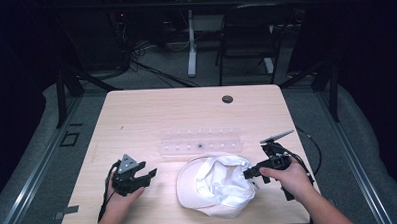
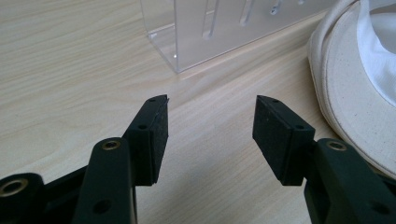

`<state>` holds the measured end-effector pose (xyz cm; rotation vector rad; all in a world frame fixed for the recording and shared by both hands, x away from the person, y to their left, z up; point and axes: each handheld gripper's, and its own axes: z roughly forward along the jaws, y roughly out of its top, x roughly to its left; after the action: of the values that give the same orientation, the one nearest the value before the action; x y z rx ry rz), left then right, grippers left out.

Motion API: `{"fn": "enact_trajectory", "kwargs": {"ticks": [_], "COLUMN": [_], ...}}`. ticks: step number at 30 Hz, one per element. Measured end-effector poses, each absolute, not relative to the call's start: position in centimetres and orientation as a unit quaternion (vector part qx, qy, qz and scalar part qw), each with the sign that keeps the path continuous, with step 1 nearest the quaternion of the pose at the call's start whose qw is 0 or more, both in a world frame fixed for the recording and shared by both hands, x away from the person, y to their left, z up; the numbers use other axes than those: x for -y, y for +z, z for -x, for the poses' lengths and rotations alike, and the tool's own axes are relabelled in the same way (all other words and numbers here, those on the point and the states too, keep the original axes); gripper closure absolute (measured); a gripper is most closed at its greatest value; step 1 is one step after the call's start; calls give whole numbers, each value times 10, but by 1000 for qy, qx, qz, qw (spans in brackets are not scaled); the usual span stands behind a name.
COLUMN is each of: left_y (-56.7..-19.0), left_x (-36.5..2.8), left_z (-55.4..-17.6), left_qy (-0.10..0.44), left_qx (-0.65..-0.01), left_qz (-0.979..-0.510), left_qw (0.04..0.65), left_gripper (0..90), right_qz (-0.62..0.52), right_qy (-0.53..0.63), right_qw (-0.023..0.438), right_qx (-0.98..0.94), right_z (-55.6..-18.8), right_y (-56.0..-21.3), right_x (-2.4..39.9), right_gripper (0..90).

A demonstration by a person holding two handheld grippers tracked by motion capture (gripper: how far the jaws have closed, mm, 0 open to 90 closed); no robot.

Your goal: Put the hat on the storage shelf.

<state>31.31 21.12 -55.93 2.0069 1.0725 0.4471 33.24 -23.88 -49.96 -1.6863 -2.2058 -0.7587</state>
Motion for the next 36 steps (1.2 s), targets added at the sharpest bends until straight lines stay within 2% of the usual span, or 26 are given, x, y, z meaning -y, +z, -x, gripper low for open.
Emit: {"fn": "enact_trajectory", "kwargs": {"ticks": [8, 15, 19, 23, 30, 36], "left_y": [-559, -559, -559, -559, -559, -560], "left_x": [-212, -212, -211, -211, -211, -211], "left_z": [-313, -313, -313, -313, -313, -313], "left_qy": [178, 178, 177, 177, 177, 177], "left_qx": [-424, -424, -424, -424, -424, -424], "left_qz": [-793, -793, -794, -794, -794, -794], "left_qw": [400, 399, 399, 399, 398, 398], "left_gripper": [463, 463, 463, 463, 463, 463], "right_qz": [585, 581, 578, 585, 581, 580], "right_qy": [-266, -279, -287, -283, -271, -265], "right_qw": [150, 157, 159, 159, 154, 150], "right_qx": [751, 749, 747, 743, 752, 756], "right_z": [-332, -332, -332, -332, -335, -336], "right_y": [-509, -496, -487, -483, -485, -487], "right_x": [229, 230, 233, 232, 229, 227], "right_gripper": [458, 463, 509, 601, 641, 712]}}
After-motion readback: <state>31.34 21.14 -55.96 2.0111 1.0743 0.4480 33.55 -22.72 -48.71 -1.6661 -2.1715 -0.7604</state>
